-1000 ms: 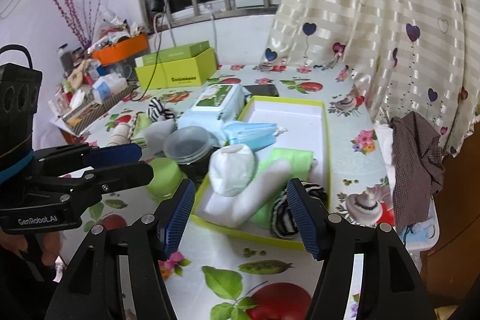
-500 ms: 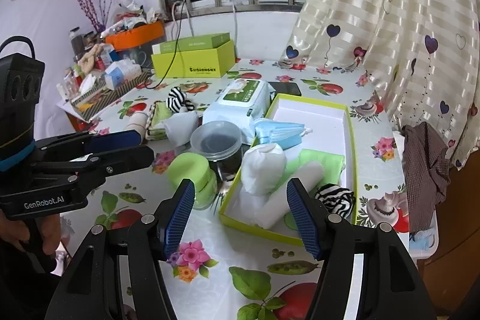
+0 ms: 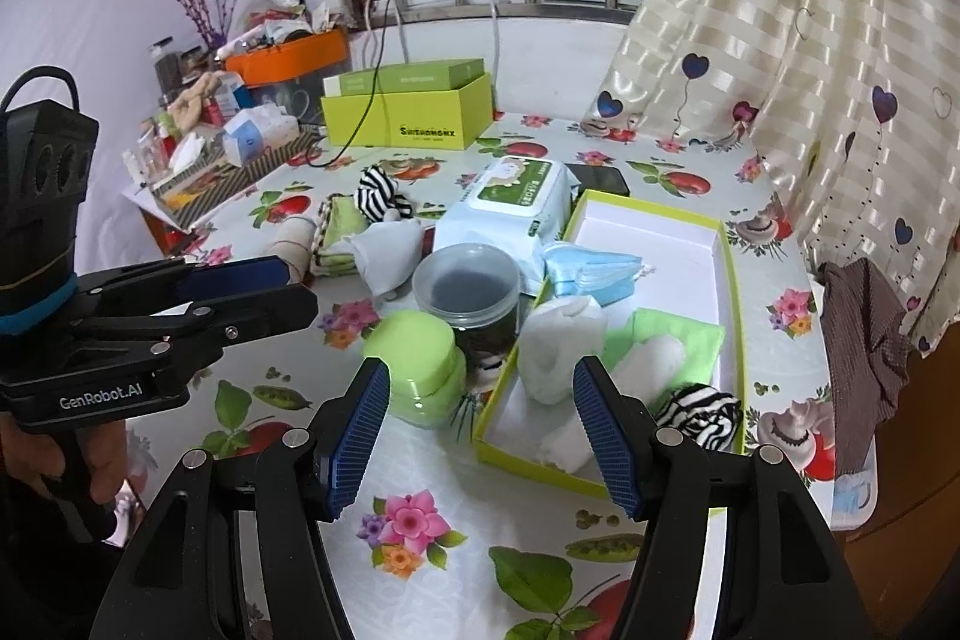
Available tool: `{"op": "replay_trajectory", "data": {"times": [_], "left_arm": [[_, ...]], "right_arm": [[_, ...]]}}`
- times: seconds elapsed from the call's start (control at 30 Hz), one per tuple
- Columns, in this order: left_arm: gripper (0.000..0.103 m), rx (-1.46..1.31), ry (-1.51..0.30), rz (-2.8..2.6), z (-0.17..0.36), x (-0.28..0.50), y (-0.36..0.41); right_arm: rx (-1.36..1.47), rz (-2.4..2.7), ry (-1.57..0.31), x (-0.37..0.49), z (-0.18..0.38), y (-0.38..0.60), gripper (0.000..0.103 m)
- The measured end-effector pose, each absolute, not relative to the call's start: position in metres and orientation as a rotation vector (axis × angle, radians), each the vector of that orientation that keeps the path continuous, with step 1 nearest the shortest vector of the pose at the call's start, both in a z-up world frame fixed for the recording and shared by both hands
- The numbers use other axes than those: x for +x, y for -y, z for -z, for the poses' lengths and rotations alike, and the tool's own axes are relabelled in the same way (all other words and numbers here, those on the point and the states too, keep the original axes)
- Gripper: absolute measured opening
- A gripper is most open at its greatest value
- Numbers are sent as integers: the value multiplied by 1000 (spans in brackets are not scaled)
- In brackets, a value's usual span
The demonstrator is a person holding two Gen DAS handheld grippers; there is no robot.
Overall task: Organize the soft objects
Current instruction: 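Move both open grippers back over the pile of soft items, then grasp the red-striped bandage roll with the left gripper while the right grasps the white sock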
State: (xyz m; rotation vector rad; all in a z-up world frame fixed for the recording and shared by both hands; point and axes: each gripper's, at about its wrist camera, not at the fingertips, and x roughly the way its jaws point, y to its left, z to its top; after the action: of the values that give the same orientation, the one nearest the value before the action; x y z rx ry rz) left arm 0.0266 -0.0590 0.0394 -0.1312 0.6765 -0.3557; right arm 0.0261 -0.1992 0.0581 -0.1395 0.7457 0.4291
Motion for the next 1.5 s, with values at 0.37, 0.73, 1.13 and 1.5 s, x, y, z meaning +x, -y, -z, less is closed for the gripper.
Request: {"op": "replay_trajectory", "data": {"times": [0.37,0.73,1.13,1.5], "left_arm": [[45,-153,-682,321,-35,29,42],[45,-175,-683,278,-32,31,19],[45,-236,-685,173,-25,33,-28],[45,-288,-704,76,-13,47,-59]], "right_arm": [[-163,-465,-755,31,-57,179,64],[-191,-503,-751,35,-59,155,64],[-220,-547,-749,41,-59,131,64],[-224,-564,-759,49,-54,120,64]]}}
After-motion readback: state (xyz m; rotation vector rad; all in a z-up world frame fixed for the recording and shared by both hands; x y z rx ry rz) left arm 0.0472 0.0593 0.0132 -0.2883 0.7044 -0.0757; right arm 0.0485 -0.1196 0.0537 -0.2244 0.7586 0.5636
